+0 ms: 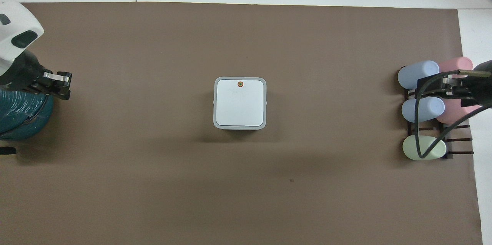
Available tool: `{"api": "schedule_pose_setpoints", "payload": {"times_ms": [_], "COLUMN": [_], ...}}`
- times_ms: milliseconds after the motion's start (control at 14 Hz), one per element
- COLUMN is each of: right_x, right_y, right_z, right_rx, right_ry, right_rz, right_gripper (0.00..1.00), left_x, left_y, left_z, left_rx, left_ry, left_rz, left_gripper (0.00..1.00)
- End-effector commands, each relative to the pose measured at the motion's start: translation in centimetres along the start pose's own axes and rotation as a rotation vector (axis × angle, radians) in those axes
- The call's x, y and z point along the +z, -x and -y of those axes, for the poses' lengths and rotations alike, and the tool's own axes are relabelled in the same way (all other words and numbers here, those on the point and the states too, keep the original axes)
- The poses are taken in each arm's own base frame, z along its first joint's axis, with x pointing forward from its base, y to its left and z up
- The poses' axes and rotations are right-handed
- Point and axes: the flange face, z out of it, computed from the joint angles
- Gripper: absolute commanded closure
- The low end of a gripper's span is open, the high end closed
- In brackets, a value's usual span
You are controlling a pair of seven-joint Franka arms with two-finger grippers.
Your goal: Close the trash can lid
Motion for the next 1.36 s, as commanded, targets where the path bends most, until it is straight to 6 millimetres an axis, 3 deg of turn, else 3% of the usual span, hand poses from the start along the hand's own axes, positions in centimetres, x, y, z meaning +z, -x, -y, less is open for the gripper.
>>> {"api": "schedule_pose_setpoints", "payload": {"times_ms": [0, 71, 357, 786, 1286], "right_x": [-0.1, 0.0, 0.0, 0.0, -0.1], "right_y": [0.6, 0.5, 0.5, 0.5, 0.6], "right_z": [-0.3, -0.3, -0.4, -0.4, -0.3], "right_rx": [-0.006, -0.006, -0.006, -0.006, -0.008], "right_ry": [-0.014, -0.015, -0.014, -0.014, -0.014], "right_rz": [0.001, 0.003, 0.003, 0.003, 0.001], "right_gripper": [0.00, 0.00, 0.00, 0.00, 0.00], "left_x": [-1.9, -2.2, -2.6, -3.5, -3.7], "left_y": [1.9, 2.2, 2.3, 1.0, 0.9], "left_z": [0.3, 0.2, 0.0, -0.3, -0.4], "left_rx": [0.039, 0.041, 0.045, 0.055, 0.054], "left_ry": [-0.042, -0.043, -0.044, -0.045, -0.043], "left_rz": [-0.012, -0.018, -0.035, -0.144, -0.161], "left_gripper": [0.95, 0.80, 0.00, 0.00, 0.00]}}
